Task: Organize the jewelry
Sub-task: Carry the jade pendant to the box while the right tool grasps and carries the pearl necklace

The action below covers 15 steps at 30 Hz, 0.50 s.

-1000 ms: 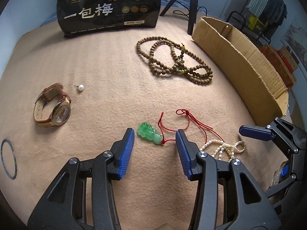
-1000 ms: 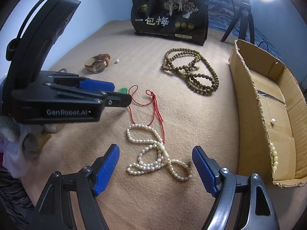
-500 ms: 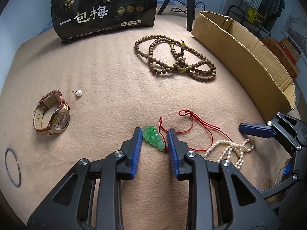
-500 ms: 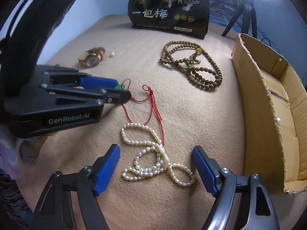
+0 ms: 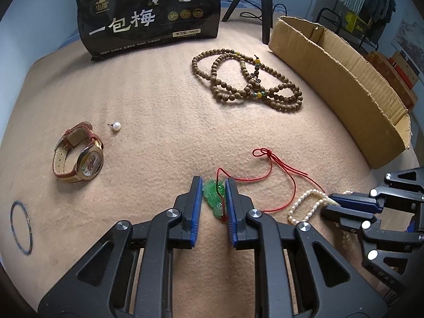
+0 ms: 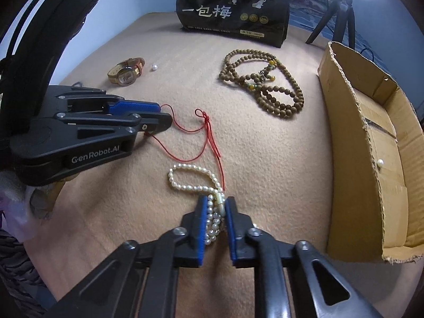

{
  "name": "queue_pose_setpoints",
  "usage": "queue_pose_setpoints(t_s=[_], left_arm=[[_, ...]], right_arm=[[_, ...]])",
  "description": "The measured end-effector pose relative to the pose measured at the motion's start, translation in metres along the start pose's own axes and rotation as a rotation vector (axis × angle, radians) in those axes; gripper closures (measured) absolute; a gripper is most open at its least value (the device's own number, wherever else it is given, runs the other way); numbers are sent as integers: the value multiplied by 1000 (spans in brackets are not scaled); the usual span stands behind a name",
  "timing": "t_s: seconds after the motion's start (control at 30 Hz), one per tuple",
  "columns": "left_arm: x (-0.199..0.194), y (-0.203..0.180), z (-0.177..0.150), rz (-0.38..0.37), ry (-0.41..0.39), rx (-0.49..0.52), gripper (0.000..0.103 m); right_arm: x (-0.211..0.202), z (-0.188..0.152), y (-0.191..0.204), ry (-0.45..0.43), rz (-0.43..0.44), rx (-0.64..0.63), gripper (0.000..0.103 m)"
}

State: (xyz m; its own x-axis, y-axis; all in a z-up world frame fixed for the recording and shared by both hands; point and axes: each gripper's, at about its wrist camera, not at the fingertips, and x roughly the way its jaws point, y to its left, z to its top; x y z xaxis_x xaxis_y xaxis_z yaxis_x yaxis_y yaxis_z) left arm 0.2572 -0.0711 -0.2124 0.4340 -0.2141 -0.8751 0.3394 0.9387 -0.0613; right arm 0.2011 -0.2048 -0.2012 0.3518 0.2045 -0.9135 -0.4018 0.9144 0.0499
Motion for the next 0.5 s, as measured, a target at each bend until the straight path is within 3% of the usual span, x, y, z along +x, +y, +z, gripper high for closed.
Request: queue_pose_setpoints(t_s=[0.17, 0.5], left_arm=[[-6, 3, -1, 11, -7, -16, 87], [-35, 9, 5, -3, -68, -61, 87]], right_arm=[[-11, -1, -7, -12, 33, 38, 99], [-53, 8, -14, -123, 58, 76, 99]])
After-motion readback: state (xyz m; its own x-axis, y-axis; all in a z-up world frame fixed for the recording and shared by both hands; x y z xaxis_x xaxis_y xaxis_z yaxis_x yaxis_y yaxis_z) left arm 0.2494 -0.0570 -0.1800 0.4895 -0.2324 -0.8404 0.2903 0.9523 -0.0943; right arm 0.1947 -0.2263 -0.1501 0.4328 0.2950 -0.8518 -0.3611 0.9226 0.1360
